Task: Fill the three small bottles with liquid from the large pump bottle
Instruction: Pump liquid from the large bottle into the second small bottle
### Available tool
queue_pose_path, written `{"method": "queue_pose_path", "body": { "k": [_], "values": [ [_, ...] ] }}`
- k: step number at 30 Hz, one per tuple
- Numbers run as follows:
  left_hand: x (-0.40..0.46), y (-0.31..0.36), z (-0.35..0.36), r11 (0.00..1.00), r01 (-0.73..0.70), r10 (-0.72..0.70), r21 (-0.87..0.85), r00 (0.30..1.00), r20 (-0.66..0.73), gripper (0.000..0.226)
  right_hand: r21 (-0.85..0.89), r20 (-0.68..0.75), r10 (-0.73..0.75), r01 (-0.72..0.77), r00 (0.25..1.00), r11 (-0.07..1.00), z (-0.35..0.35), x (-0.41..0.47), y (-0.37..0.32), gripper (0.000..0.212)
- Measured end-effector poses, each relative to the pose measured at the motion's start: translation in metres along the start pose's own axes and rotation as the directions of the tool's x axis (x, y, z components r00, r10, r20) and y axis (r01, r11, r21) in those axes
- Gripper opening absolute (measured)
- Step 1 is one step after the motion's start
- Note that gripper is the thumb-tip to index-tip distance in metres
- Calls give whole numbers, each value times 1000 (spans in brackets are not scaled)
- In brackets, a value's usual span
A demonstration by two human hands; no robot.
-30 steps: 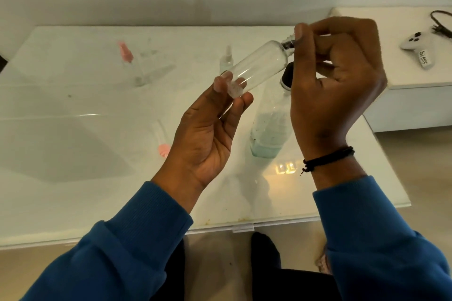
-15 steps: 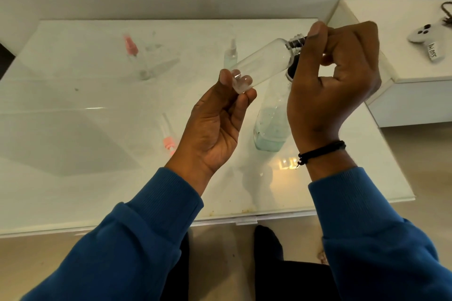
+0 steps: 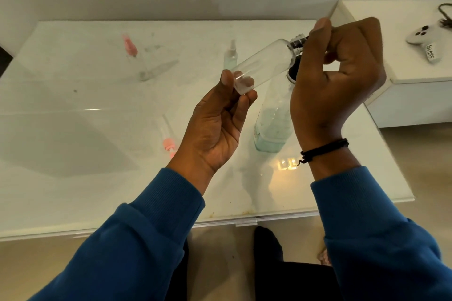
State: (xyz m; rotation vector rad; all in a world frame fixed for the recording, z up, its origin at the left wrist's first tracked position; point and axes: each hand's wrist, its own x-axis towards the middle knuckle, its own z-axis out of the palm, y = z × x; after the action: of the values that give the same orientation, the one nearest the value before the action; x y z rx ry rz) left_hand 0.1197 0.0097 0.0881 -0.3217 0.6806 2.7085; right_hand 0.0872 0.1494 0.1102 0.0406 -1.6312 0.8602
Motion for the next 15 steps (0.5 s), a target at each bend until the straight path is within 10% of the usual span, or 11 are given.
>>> {"method": "queue_pose_path", "body": {
  "k": [15],
  "values": [
    [3, 1, 0, 1000, -3, 4, -20, 999, 50, 45, 79, 17, 40, -41, 999, 996, 0, 3, -1, 34]
  ]
}}
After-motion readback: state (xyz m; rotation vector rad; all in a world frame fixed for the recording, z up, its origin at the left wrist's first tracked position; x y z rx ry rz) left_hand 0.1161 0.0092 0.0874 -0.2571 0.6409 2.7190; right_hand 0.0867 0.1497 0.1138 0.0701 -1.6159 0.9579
